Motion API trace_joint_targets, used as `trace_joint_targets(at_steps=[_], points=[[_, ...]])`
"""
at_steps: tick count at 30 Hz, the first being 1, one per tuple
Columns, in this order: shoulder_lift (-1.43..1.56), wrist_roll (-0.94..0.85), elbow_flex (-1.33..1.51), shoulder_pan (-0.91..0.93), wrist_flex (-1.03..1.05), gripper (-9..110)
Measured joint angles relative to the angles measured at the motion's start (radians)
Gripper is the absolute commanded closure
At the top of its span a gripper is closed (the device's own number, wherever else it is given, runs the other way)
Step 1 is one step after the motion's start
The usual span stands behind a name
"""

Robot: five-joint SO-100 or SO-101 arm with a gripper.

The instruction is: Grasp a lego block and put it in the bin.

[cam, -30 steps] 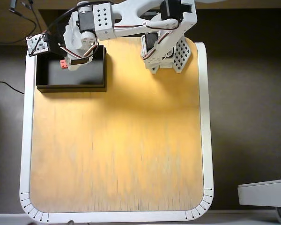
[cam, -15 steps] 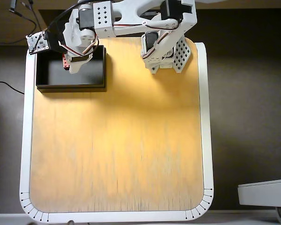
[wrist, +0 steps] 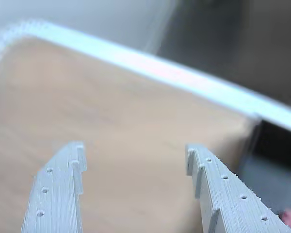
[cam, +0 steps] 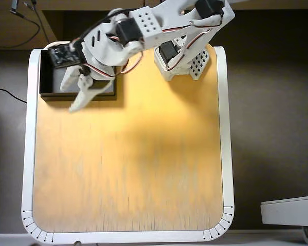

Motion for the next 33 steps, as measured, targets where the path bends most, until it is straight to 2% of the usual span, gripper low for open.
trace_joint_targets(at_steps=[11, 21, 27, 33], points=[[0.298, -0.086, 0.000, -0.416, -0.021, 83], [0.445, -0.094, 0.000, -0.804, -0.021, 95], [0.466, -0.074, 0.035, -0.931, 0.003, 100], [0.577, -0.037, 0.249, -0.986, 0.005, 101]])
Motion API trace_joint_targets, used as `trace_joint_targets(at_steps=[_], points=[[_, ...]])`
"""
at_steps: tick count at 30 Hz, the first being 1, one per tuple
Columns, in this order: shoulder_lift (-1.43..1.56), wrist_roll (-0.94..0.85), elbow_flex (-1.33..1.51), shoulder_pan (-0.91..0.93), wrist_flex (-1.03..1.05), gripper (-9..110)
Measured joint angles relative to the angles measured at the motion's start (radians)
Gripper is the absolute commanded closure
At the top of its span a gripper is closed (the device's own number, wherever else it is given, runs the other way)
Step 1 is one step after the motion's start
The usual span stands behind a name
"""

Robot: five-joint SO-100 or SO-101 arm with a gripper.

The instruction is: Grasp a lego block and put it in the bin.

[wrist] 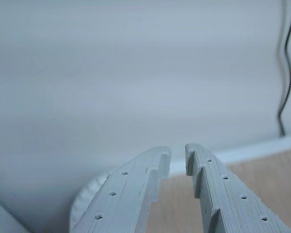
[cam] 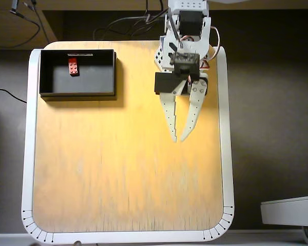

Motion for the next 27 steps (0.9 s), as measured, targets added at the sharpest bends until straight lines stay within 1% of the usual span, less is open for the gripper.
trace_joint_targets(at_steps=[17, 23, 27], points=[[0.311, 0.061, 0.538, -0.054, 0.000, 101], [0.322, 0.074, 0.719, -0.048, 0.002, 101], [0.322, 0.103, 0.750, -0.037, 0.081, 101]])
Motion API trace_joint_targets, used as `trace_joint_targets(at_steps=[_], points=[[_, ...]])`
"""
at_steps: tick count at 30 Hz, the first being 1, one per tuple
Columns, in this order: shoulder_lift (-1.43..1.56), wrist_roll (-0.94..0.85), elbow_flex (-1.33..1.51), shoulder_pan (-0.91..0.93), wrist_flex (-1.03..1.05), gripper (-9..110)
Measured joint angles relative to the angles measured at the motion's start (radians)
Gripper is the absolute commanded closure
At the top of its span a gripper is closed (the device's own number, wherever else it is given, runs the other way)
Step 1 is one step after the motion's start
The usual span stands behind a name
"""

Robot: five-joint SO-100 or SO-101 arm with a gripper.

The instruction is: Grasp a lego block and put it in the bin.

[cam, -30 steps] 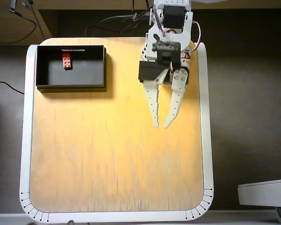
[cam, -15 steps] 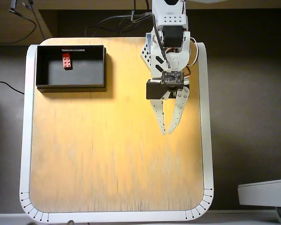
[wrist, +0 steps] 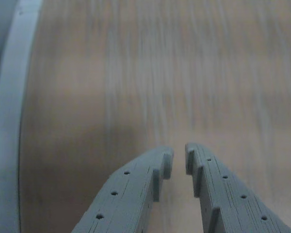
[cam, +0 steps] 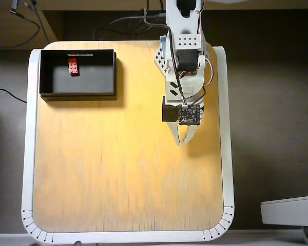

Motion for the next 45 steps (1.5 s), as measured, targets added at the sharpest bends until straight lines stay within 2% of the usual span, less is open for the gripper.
trace_joint_targets(at_steps=[18, 45], points=[[0.000, -0.029, 0.080, -0.002, 0.310, 101], [0.000, -0.020, 0.081, -0.034, 0.322, 101]])
